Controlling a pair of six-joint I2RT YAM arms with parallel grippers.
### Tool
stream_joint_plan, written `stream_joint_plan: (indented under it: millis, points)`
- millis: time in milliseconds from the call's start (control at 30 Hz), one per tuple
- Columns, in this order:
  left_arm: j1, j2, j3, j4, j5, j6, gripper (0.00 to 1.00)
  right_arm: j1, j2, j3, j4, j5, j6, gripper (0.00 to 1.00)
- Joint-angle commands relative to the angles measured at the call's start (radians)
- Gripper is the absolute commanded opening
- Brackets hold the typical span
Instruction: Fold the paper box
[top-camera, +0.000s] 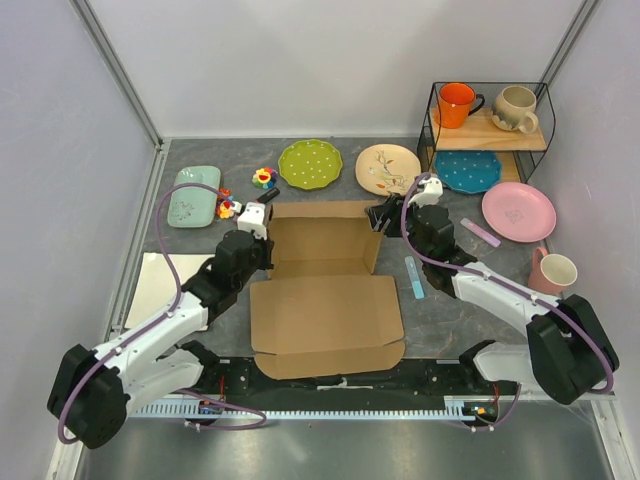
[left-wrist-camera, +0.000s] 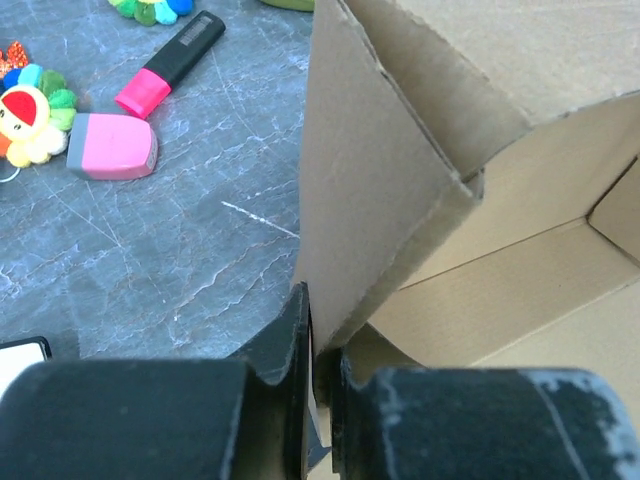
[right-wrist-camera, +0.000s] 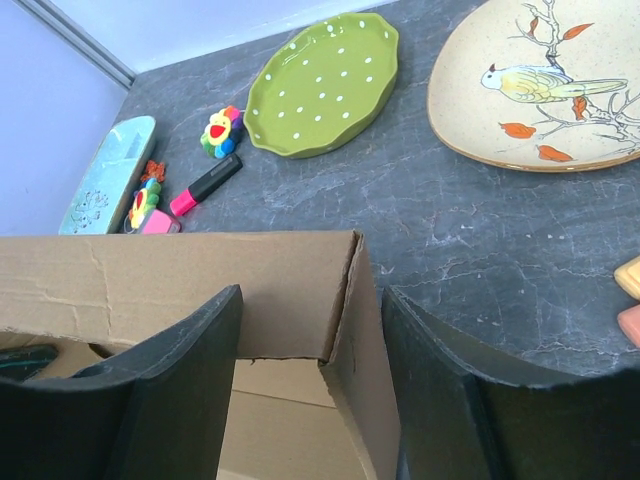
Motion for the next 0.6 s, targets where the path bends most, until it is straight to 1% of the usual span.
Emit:
stream_joint_plan:
  millis: [0,133,300,467,533,567]
  points:
    - [-0.002,-0.005,-0.002,0.091,0.029,-0.036,0.08,-0.006,0.021,-0.038,-0.091,-0.007,-0.035,0.64]
    - [-0.002,0.102,-0.019,0.138,0.009,-0.065,0.09,-0.003,0.004,-0.047,-0.082,-0.05,-0.032,0.64]
    - [-0.002,0.175,-0.05,0.258,-0.022,-0.077,0.1,0.007,-0.034,-0.057,-0.09,-0.09,-0.051,0.63]
    - [-0.003,0.253,-0.097,0.485,-0.019,-0.074,0.12,0.076,-0.061,-0.058,-0.113,-0.062,-0.088,0.62]
    - [-0.003,0.293,-0.096,0.522,-0.004,-0.08,0.13,0.113,-0.065,-0.066,-0.121,-0.05,-0.101,0.62]
    - [-0.005,0.307,-0.074,0.505,0.001,-0.094,0.13,0.127,-0.068,-0.069,-0.124,-0.032,-0.104,0.61]
